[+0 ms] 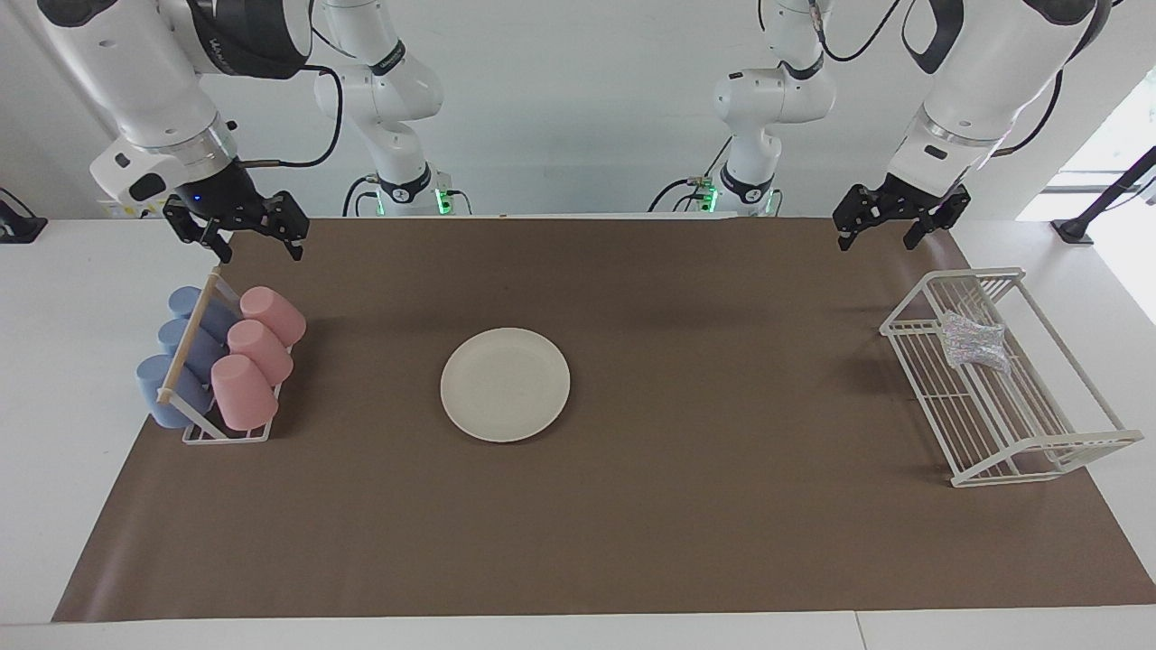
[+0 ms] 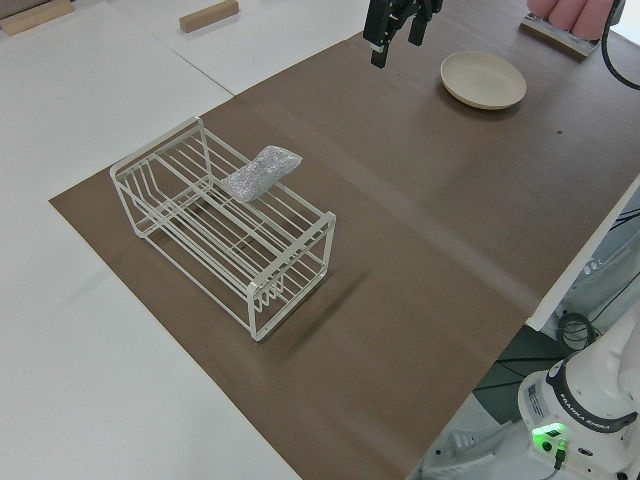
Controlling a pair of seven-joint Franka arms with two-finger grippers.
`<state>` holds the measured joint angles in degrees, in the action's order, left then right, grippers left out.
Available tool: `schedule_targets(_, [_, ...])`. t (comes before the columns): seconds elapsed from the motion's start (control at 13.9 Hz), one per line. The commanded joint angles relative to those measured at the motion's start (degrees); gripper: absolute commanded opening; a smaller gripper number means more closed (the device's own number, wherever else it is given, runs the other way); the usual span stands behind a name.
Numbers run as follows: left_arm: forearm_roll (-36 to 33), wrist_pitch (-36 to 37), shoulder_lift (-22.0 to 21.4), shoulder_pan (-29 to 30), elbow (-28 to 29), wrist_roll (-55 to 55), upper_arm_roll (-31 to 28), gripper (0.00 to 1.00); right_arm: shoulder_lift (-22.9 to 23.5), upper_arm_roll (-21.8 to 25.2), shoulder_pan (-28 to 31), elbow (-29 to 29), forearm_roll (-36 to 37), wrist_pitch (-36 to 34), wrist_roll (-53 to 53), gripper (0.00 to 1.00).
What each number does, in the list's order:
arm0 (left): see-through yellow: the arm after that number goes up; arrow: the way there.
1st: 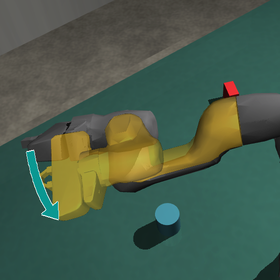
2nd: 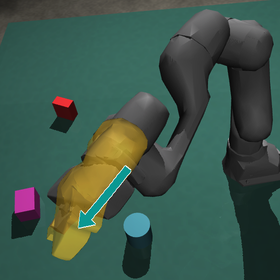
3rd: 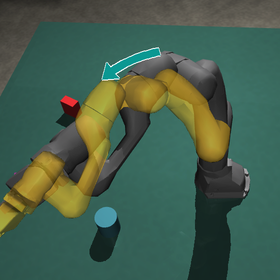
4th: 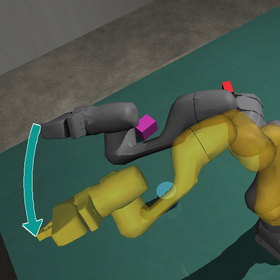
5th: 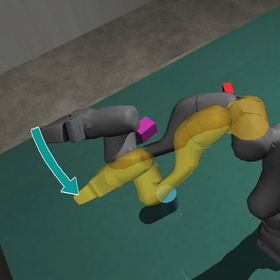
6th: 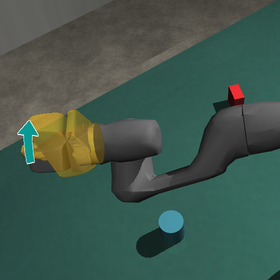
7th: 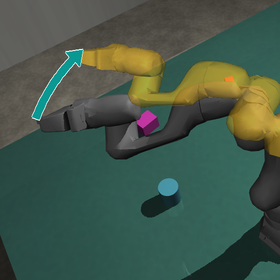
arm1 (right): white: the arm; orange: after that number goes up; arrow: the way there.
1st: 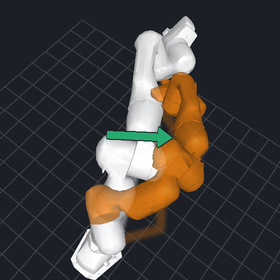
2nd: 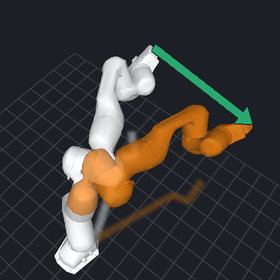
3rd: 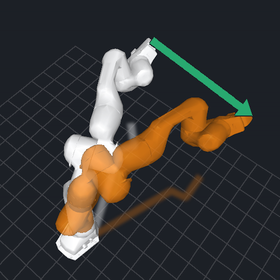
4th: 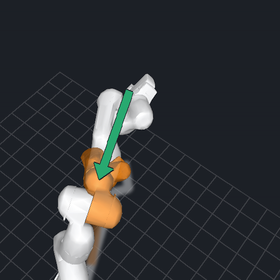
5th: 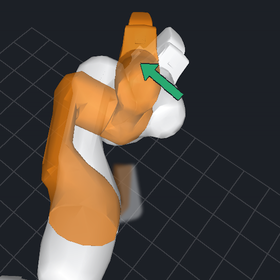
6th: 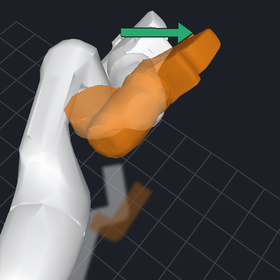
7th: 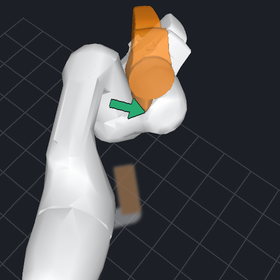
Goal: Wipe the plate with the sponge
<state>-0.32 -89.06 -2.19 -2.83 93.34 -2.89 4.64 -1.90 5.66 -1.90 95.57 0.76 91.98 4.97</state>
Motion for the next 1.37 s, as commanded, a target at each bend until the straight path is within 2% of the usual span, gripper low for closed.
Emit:
schedule_targets(0.0, [0.49,-1.11,-0.89,-0.59,1.31,-0.54,-0.51,1.00,-0.65,-0.38,0.23,0.23,-0.93,0.22,-1.28,1.00])
schedule_targets(0.65, [-0.20,-0.94,-1.24,-0.77,1.75,-2.81,-0.77,1.00,-0.65,-0.38,0.14,0.23,-0.93,0.13,-2.06,1.00])
schedule_targets(1.01, [-15.82,-2.25,1.92,-3.50,4.12,-8.54,-0.07,1.00,-0.65,-1.26,0.23,0.23,-0.93,0.65,-7.06,1.00])
schedule_targets(1.29, [-32.78,-2.95,8.76,-6.21,4.39,-8.97,-0.07,1.00,-0.65,-3.19,0.23,0.32,-1.02,1.98,-16.01,1.00])
